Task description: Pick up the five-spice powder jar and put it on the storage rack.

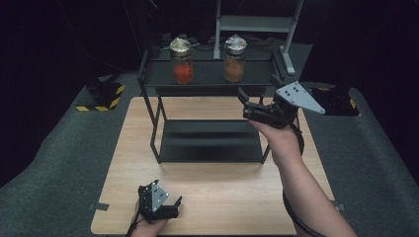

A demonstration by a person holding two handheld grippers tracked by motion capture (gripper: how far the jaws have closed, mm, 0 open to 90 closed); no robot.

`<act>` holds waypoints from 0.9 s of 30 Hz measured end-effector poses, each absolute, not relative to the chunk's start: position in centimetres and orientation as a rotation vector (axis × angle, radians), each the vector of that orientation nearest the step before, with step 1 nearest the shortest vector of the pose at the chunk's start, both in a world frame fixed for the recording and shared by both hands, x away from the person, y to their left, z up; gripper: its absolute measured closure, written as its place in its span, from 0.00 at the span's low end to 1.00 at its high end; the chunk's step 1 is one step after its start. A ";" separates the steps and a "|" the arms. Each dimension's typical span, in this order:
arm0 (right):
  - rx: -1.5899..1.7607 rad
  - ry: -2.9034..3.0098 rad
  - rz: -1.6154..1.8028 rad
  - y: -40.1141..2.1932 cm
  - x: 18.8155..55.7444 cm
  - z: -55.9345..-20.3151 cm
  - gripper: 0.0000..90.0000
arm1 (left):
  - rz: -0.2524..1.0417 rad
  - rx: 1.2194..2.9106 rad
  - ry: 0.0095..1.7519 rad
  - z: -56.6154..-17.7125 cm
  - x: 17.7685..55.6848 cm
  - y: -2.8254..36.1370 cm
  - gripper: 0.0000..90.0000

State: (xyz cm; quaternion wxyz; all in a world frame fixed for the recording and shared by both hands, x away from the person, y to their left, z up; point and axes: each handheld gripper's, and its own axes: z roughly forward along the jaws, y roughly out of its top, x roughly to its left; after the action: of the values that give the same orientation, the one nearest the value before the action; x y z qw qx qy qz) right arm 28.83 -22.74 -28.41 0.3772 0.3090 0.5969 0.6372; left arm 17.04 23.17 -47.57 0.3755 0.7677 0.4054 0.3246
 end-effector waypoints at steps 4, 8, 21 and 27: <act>0.788 1.543 1.619 -23.4 28.2 -29.3 0.00 | 0.831 1.966 1.037 -47.6 17.0 23.1 0.01; 0.775 1.561 1.596 -23.8 27.6 -30.3 0.00 | 0.831 1.965 1.032 -47.6 17.0 23.2 0.01; 0.756 1.608 1.523 -24.7 25.4 -34.1 0.00 | 0.830 1.962 1.033 -47.6 17.0 23.2 0.01; 0.759 1.644 1.488 -25.0 24.2 -36.2 0.00 | 0.830 1.961 1.033 -47.6 17.0 23.2 0.01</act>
State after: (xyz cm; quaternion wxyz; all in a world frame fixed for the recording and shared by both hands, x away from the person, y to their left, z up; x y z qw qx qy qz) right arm 24.19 -24.96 -36.22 0.3888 0.2983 0.6463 0.5850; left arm 17.00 23.21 -47.62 0.3776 0.7672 0.4042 0.3246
